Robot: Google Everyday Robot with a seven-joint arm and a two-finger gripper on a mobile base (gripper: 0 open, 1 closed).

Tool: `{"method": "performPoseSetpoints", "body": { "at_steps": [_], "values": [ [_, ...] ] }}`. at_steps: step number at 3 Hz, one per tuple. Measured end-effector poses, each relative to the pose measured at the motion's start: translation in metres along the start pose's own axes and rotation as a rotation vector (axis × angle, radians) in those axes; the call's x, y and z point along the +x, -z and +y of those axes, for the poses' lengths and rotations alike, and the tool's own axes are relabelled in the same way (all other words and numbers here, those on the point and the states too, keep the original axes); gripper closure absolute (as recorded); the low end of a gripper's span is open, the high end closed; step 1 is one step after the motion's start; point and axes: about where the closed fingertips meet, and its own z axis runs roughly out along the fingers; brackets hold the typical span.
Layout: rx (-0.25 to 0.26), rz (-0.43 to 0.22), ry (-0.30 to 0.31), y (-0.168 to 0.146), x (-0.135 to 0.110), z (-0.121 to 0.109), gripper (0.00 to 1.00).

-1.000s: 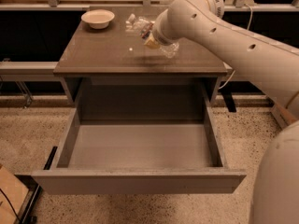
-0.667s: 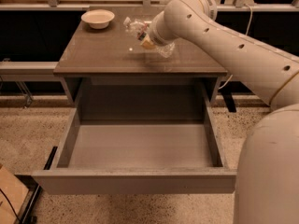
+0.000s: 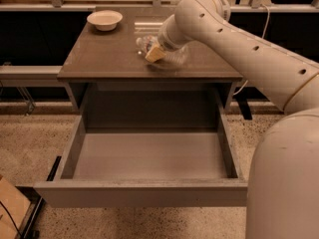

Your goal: Pick water bottle from top drawer and place on counter

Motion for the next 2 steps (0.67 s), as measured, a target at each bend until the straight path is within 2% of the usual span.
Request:
{"method": "performPoseSetpoints", "body": {
  "at_steps": [2],
  "values": [
    [-0.011,0.011,-0.011,0.0061,0.0022,0.0044,0.0]
  ]
}}
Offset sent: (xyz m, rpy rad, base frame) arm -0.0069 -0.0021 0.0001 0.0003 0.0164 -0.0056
